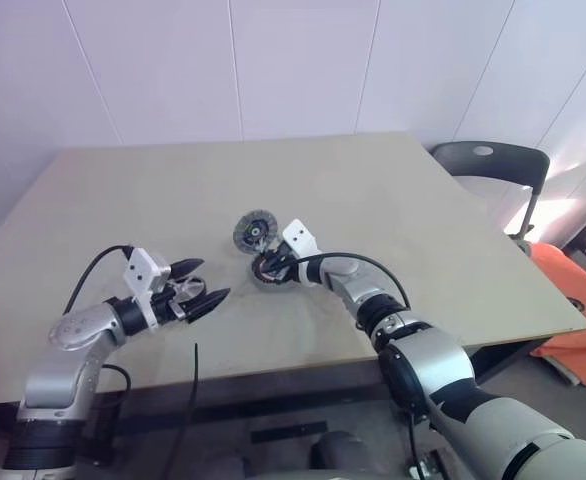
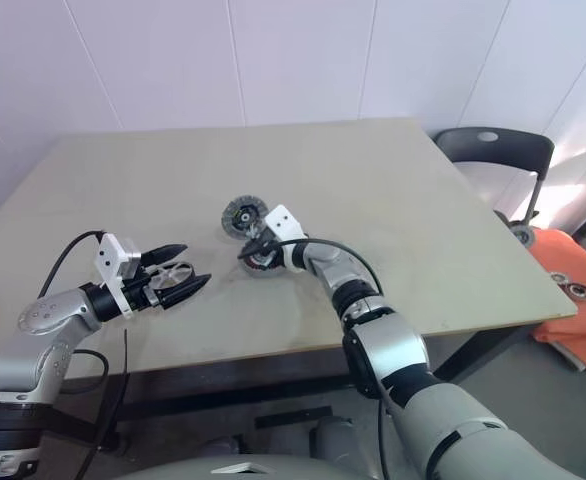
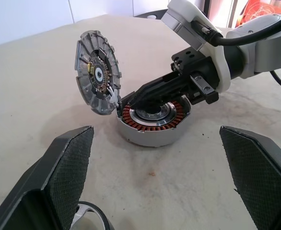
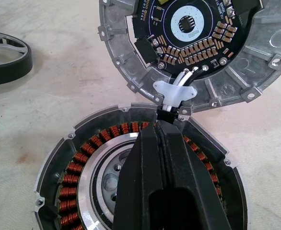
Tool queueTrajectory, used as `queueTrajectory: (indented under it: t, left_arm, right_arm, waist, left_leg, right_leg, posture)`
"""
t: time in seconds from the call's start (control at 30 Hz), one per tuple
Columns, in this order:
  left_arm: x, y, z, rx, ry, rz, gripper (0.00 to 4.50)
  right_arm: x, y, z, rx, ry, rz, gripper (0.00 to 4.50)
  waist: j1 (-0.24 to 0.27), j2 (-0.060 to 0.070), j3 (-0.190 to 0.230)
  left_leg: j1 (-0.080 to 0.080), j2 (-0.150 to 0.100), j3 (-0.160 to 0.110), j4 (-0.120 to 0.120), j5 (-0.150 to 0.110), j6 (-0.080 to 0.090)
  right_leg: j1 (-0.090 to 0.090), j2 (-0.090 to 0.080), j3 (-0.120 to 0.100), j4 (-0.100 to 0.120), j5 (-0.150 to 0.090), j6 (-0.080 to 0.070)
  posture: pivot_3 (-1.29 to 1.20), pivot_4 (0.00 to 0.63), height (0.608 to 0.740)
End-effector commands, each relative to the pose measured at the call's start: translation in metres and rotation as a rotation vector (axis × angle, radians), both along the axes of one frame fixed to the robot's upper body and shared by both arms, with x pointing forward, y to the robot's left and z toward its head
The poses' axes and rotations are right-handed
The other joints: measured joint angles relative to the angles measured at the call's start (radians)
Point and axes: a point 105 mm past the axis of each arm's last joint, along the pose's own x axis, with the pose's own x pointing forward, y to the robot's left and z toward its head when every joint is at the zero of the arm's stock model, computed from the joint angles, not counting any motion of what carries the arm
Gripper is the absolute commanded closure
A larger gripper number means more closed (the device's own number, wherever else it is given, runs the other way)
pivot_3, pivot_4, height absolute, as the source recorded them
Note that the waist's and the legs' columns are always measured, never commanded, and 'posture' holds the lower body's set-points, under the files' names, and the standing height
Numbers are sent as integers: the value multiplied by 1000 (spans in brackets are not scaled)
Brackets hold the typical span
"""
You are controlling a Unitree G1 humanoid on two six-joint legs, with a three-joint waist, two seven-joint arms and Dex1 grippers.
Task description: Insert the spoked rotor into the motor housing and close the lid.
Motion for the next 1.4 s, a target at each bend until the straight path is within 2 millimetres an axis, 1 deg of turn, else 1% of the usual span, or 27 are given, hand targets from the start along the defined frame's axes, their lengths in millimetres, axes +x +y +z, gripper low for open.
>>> queueTrajectory:
  t: [0.03,0.17,0.27,0.33,0.43,0.5,0.63,0.7,0.77,0.93,1.03,1.07,1.17,1.27,1.4]
  left_arm:
    - [3,-2,11,7,-51,-7,0]
    - [3,-2,11,7,-52,-7,0]
    - [3,-2,11,7,-52,-8,0]
    - [3,-1,11,7,-53,-8,0]
    - [3,-1,11,8,-52,-6,0]
    - [2,0,10,8,-52,-7,0]
    - [3,0,11,9,-52,-7,0]
    - [3,0,11,9,-53,-7,0]
    - [3,0,11,9,-54,-8,0]
    - [3,0,10,7,-53,-5,0]
    - [2,-1,9,5,-53,-4,0]
    - [2,-1,9,5,-54,-3,0]
    - [3,-1,9,4,-54,-2,0]
    - [3,-2,9,4,-54,-1,0]
    - [3,-2,9,2,-55,-1,0]
  right_arm:
    - [-2,-17,-23,-78,47,-60,4486]
    - [10,-29,-13,-82,-23,-145,4486]
    - [13,-31,-8,-83,-74,-140,4486]
    - [15,-32,0,-32,-98,-148,4486]
    - [12,-24,12,83,-93,-106,4486]
    - [8,-15,19,172,-71,-50,4486]
    - [-11,7,36,398,49,134,4486]
    - [-17,12,40,434,70,197,4486]
    - [-19,13,39,420,65,218,4486]
    - [-17,10,36,393,47,191,4486]
    - [-5,3,38,350,-23,94,4486]
    - [-1,0,37,311,-58,61,4486]
    - [5,-7,35,230,-114,14,4486]
    - [5,-9,32,202,-129,17,4486]
    - [-1,-5,26,177,-139,51,4486]
  waist:
    - [0,0,0]
    - [2,0,0]
    - [5,1,0]
    - [6,1,0]
    - [6,1,1]
    - [5,1,1]
    - [-2,2,2]
    - [-3,4,2]
    - [-1,5,3]
    - [0,5,3]
    - [0,5,3]
    - [0,5,3]
    - [-1,5,3]
    - [-1,5,3]
    - [-2,5,4]
  left_leg:
    - [0,0,0,0,0,0]
    - [0,0,0,0,0,0]
    - [0,-1,0,1,0,0]
    - [-1,-2,0,2,0,0]
    - [-3,-4,0,2,0,0]
    - [-7,-4,0,1,0,1]
    - [-9,-4,0,-3,-1,2]
    - [-10,-2,1,-6,-1,3]
    - [-11,-1,0,-7,-1,2]
    - [-11,-2,1,-5,-1,2]
    - [-11,-3,1,-4,-1,2]
    - [-11,-3,1,-4,-1,2]
    - [-11,-3,1,-5,-1,2]
    - [-11,-3,1,-5,-1,2]
    - [-11,-3,1,-5,-1,2]
  right_leg:
    - [0,0,0,0,0,0]
    - [0,-1,0,0,0,0]
    - [1,-3,0,0,0,-1]
    - [1,-5,-1,-1,0,-1]
    - [0,-8,-2,-2,0,0]
    - [-3,-8,-2,-3,1,2]
    - [-7,-7,-2,-3,1,7]
    - [-9,-6,-2,-3,1,7]
    - [-11,-5,-2,-3,1,7]
    - [-10,-7,-3,-3,1,7]
    - [-10,-8,-3,-2,1,7]
    - [-10,-8,-3,-3,1,6]
    - [-10,-8,-3,-3,0,6]
    - [-10,-8,-3,-3,0,6]
    - [-10,-8,-2,-3,0,6]
  posture:
    - [0,0,740]
    - [0,0,740]
    - [0,0,740]
    - [0,0,740]
    - [0,0,740]
    - [0,0,740]
    - [0,0,740]
    - [0,0,740]
    - [0,0,740]
    - [0,0,740]
    - [0,0,740]
    - [0,0,740]
    - [0,0,740]
    - [0,0,740]
    - [0,0,740]
